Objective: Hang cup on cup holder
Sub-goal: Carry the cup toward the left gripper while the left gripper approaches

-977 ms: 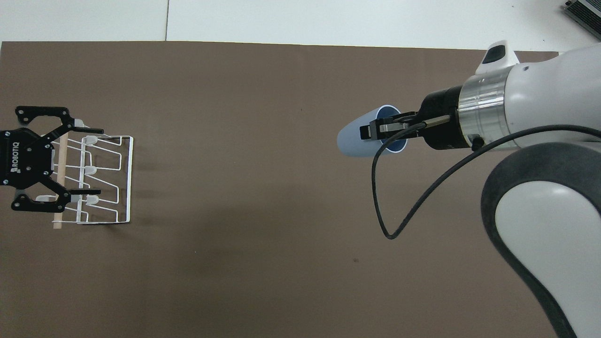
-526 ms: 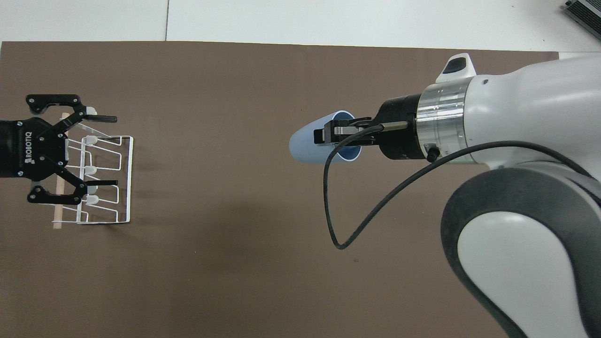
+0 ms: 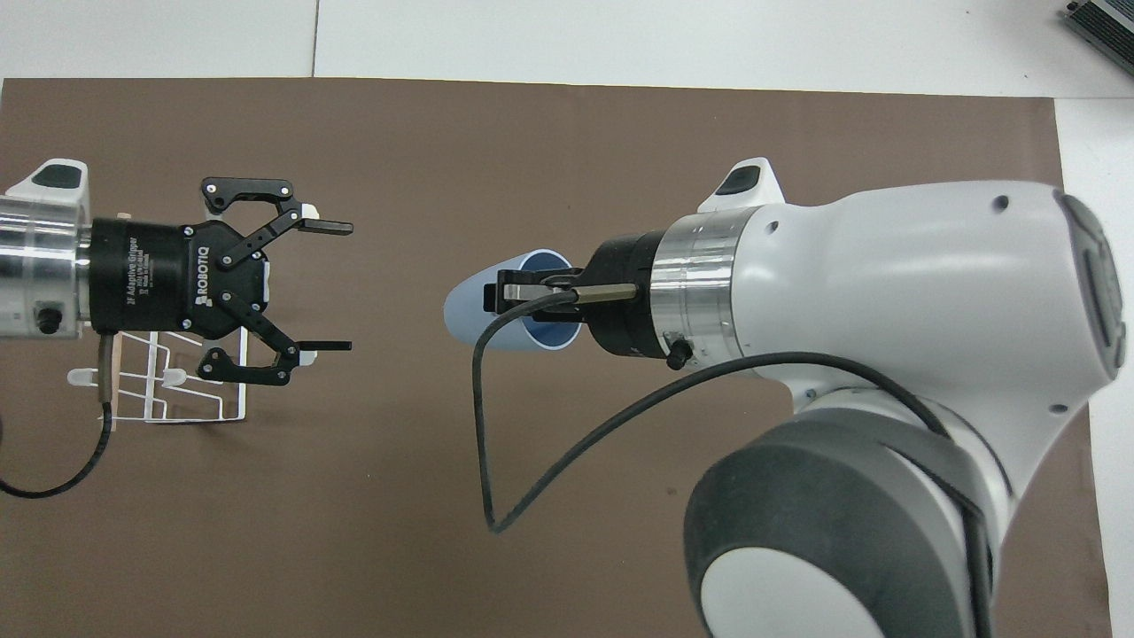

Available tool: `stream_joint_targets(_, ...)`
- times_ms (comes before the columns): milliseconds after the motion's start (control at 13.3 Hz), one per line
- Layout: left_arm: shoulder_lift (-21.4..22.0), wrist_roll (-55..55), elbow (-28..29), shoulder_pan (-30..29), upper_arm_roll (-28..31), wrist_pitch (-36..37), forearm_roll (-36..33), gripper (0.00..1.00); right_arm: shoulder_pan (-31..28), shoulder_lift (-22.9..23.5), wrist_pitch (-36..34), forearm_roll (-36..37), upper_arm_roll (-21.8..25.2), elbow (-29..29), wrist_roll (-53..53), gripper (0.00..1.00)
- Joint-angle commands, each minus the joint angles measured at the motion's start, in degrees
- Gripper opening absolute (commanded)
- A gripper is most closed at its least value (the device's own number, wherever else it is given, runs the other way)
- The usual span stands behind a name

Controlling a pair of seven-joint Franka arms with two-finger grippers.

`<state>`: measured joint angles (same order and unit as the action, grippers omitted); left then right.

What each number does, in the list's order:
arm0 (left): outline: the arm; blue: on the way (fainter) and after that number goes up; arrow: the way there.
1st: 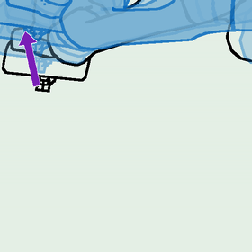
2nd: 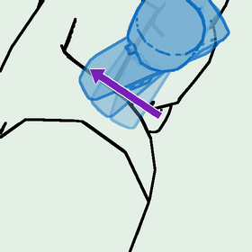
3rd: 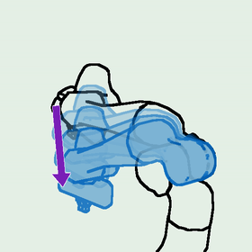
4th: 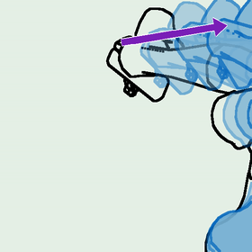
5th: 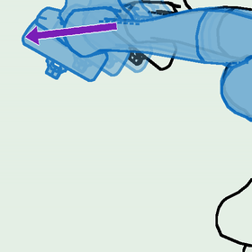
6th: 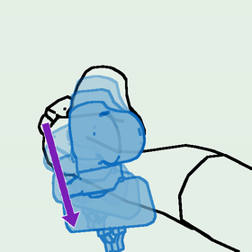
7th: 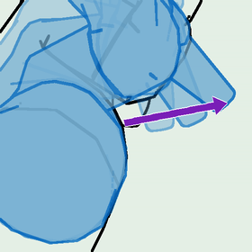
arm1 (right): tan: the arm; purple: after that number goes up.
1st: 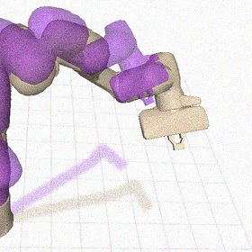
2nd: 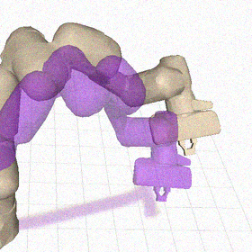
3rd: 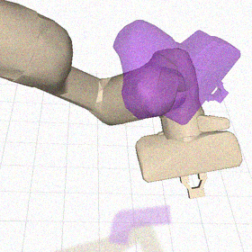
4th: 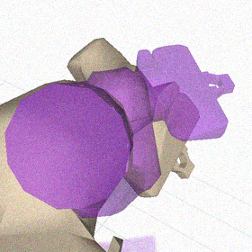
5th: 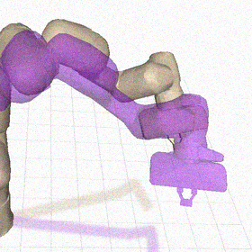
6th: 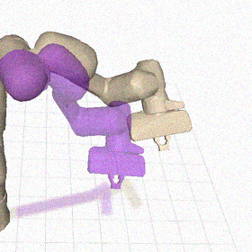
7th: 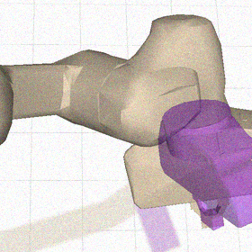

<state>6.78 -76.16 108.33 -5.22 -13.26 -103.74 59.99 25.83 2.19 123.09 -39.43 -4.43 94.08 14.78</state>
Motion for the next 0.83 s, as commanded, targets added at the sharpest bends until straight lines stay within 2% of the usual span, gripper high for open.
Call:
stream_joint_targets(0, 0.86, -1.01, 2.58, 1.09, 0.69, -2.52, 0.92, 1.0, 2.46, -2.1, 5.13, -1.44, 0.21, 3.12, 3.14, 0.0)
stream_joint_targets(752, 3.41, -4.17, 6.54, 4.52, 0.43, -5.16, 0.74, 1.0, 3.79, -1.93, 9.36, -1.44, -0.58, 3.12, 7.1, 0.0)
